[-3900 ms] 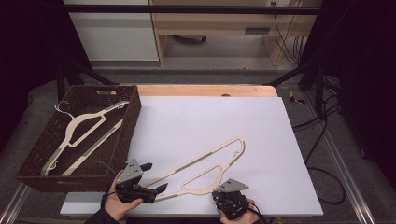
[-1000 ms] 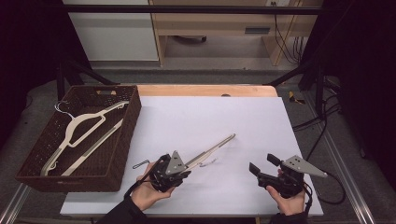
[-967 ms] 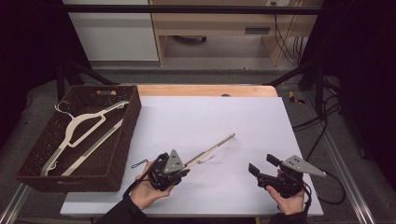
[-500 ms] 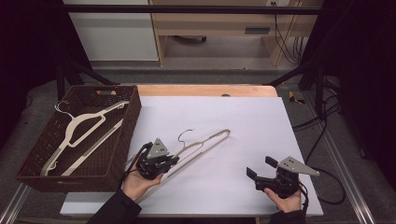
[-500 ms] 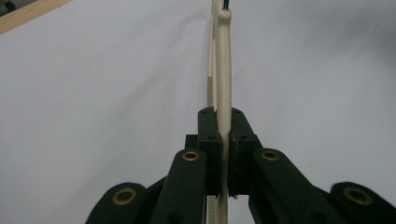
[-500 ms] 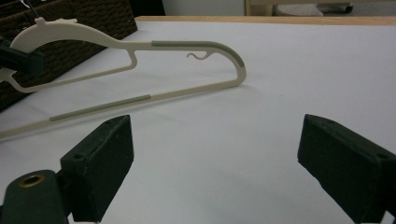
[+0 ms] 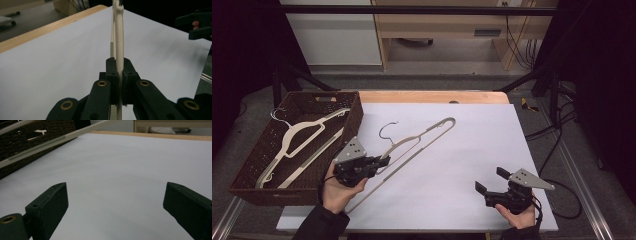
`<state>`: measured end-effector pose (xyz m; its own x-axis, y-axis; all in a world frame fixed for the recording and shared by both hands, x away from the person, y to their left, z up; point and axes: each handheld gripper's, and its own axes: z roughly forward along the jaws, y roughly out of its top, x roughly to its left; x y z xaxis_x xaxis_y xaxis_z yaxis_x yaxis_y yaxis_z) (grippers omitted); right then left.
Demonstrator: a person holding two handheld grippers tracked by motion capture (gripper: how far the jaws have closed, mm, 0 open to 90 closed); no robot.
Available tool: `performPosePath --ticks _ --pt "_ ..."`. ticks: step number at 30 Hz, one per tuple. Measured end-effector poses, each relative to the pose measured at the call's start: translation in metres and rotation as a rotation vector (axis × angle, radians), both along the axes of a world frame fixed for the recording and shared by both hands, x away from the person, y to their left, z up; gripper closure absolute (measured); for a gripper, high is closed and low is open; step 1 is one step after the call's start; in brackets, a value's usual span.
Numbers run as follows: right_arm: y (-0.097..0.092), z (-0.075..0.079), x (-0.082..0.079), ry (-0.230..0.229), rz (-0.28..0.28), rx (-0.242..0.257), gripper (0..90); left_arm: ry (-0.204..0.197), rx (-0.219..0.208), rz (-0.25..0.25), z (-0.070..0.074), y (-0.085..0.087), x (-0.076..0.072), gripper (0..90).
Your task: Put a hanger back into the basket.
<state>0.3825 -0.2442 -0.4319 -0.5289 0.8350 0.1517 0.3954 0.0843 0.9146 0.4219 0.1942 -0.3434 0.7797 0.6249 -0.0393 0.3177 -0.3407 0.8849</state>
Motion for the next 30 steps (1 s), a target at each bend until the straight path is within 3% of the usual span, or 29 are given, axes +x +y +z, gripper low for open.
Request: performPosePath --ticks 13,19,30 --pt "-0.001 0.003 -0.001 -0.020 -0.013 -0.017 3.4 -0.078 -0.026 0.036 0.053 0.032 -0.003 86.1" --pt "-0.003 0.005 -0.001 -0.045 -0.020 -0.025 2.0 -0.090 -0.061 0.054 0.068 0.054 -0.001 86.1" --pt "-0.005 0.006 0.000 -0.053 -0.037 -0.031 1.1 -0.107 -0.067 0.092 0.089 0.088 0.011 86.1"
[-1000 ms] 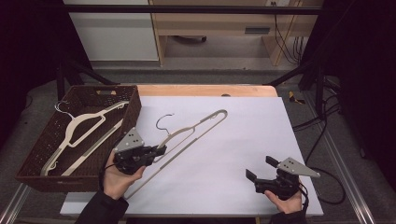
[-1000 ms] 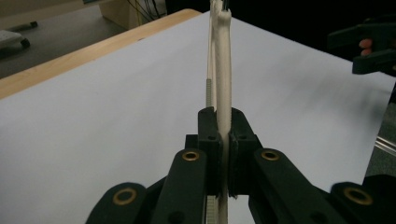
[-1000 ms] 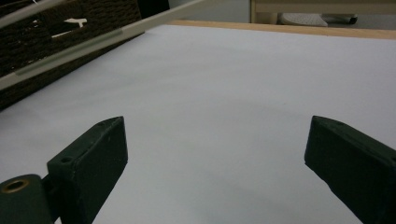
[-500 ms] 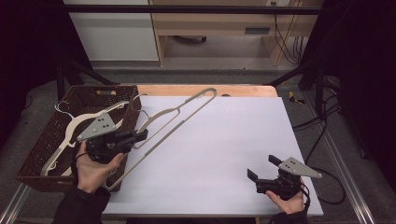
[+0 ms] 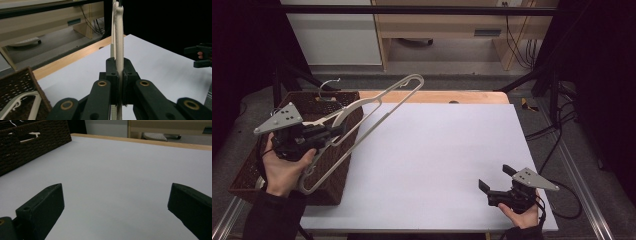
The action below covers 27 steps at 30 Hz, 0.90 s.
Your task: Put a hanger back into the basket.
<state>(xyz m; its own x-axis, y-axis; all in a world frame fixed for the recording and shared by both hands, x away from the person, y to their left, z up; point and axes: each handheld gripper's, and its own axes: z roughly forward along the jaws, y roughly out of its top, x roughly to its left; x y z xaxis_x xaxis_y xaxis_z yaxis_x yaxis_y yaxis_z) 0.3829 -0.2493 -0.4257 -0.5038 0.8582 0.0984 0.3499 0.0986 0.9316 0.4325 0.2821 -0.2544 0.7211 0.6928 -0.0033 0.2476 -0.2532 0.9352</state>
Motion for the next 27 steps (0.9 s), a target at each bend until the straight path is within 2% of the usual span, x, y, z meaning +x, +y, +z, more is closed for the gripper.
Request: performPosePath --ticks 3,5,6,8,16,20,21,24,25,27 --pt "0.000 0.000 0.000 0.000 0.003 -0.002 1.1 0.003 0.006 0.006 0.003 0.007 0.006 86.1" --pt "0.000 0.000 0.001 -0.001 0.001 -0.006 1.1 -0.004 0.021 0.015 0.005 0.013 0.010 86.1" --pt "0.000 -0.001 0.001 0.000 0.002 -0.009 1.1 -0.004 0.042 0.031 0.006 0.019 0.016 86.1" --pt "0.000 0.000 0.001 0.003 0.005 -0.002 1.1 -0.002 0.051 0.037 0.006 0.022 0.018 86.1" --pt "0.001 -0.001 0.001 0.013 0.002 -0.002 1.1 0.036 0.095 0.081 0.003 0.051 0.034 86.0" --pt "0.002 -0.001 0.001 0.014 0.005 0.001 1.1 0.046 0.082 0.088 0.001 0.074 0.040 86.0" --pt "0.002 -0.001 0.001 0.014 0.005 0.001 1.1 0.046 0.082 0.088 0.001 0.074 0.040 86.0" --pt "0.001 -0.001 0.001 0.012 0.004 -0.003 1.1 0.050 0.109 0.111 -0.001 0.090 0.045 86.0" --pt "0.001 -0.001 0.001 0.012 0.004 -0.003 1.1 0.050 0.109 0.111 -0.001 0.090 0.045 86.0" --pt "0.002 -0.001 0.001 0.013 0.002 0.000 1.0 0.056 0.113 0.122 -0.005 0.101 0.047 86.1"
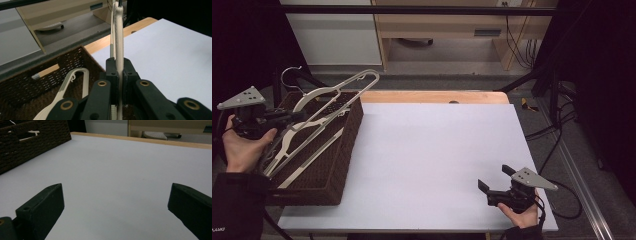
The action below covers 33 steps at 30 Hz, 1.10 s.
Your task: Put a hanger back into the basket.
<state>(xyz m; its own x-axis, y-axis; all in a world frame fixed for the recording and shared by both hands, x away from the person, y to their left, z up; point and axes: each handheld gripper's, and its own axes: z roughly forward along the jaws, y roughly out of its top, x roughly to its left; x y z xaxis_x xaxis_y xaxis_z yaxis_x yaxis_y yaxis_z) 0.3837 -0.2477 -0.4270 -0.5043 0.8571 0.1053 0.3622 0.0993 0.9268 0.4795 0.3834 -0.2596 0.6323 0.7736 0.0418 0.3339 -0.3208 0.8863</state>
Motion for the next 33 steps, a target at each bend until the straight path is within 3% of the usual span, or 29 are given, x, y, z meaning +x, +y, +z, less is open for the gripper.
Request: performPosePath --ticks 4,12,13,17,33 --pt "0.000 0.000 0.000 0.004 0.000 -0.001 1.0 0.007 -0.008 0.011 -0.005 0.013 0.002 86.0" --pt "0.000 -0.001 0.000 0.006 0.002 -0.004 0.9 0.029 0.019 0.037 -0.017 0.040 0.010 86.0" --pt "0.000 -0.001 0.000 0.006 0.003 -0.002 0.9 0.037 -0.001 0.044 -0.020 0.045 0.011 86.0" --pt "0.001 -0.002 0.001 0.010 -0.002 0.001 0.9 0.055 -0.009 0.068 -0.029 0.056 0.014 86.0" --pt "0.001 -0.002 0.000 0.016 -0.001 -0.002 0.9 0.167 0.016 0.111 -0.069 0.069 0.017 85.8"
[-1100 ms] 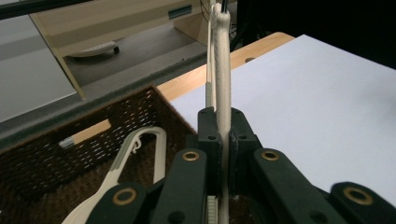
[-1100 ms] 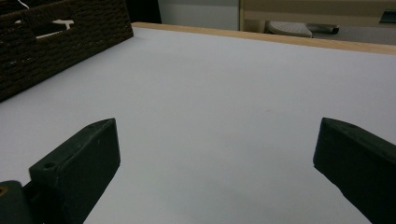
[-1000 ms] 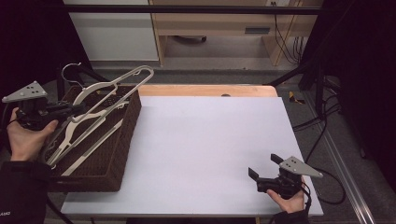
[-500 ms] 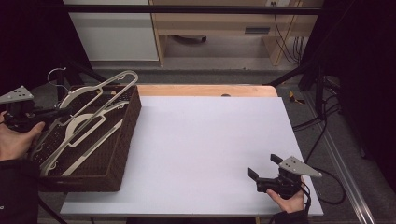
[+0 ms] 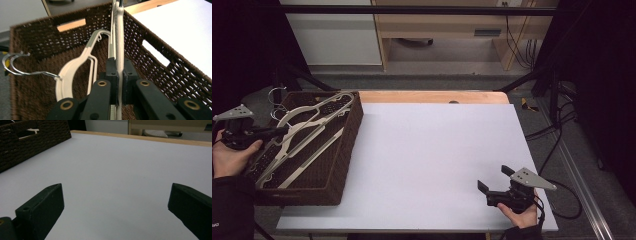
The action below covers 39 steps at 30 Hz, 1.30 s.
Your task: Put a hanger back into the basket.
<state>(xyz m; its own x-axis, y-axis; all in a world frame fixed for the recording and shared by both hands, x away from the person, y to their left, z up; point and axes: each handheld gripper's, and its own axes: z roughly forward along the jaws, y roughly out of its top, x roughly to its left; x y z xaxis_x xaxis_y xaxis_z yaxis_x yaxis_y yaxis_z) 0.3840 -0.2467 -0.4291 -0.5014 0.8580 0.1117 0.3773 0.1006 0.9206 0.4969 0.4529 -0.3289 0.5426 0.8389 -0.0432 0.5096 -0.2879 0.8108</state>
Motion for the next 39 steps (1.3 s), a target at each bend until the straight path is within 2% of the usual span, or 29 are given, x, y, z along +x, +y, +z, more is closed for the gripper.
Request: performPosePath --ticks 2,11,16,18,20,23,26,27,29,32,35,38,39 --pt "0.000 0.000 0.000 0.000 0.000 0.000 0.9 0.013 0.015 0.003 -0.005 -0.002 0.001 85.7" --pt "-0.001 0.001 0.000 -0.003 0.002 0.001 0.9 0.076 0.011 0.026 -0.026 -0.006 0.005 85.0" --pt "-0.002 0.001 -0.001 -0.005 0.002 0.003 1.0 0.108 -0.007 0.059 -0.036 -0.006 0.007 84.1" --pt "-0.002 0.001 -0.001 -0.006 0.002 0.003 1.1 0.134 -0.014 0.072 -0.041 -0.005 0.008 83.6" --pt "-0.001 0.001 -0.001 -0.004 0.003 0.003 1.1 0.147 -0.048 0.096 -0.045 -0.002 0.008 82.9" --pt "-0.001 0.001 -0.001 0.003 0.000 0.006 1.2 0.138 -0.062 0.135 -0.048 0.000 0.007 81.7" --pt "-0.001 0.001 -0.001 -0.001 0.003 0.004 1.2 0.149 -0.038 0.184 -0.046 0.000 0.008 79.9" --pt "-0.002 0.001 -0.001 -0.007 0.003 0.003 1.2 0.137 -0.024 0.204 -0.047 0.001 0.008 79.2" --pt "-0.002 0.001 -0.001 -0.007 0.002 0.009 1.4 0.131 -0.037 0.244 -0.046 0.003 0.006 71.9" --pt "-0.002 0.001 0.000 0.001 0.001 0.013 1.4 0.119 -0.040 0.282 -0.045 0.007 0.001 68.1" --pt "-0.001 -0.001 0.001 0.003 0.004 0.011 1.4 0.087 -0.010 0.322 -0.041 0.008 -0.006 60.7" --pt "-0.001 0.000 0.001 0.004 0.007 0.014 1.6 0.049 -0.065 0.294 -0.033 0.003 -0.015 59.5" --pt "-0.002 0.000 0.001 0.001 0.011 0.015 1.7 0.038 -0.059 0.279 -0.030 0.000 -0.019 59.3"
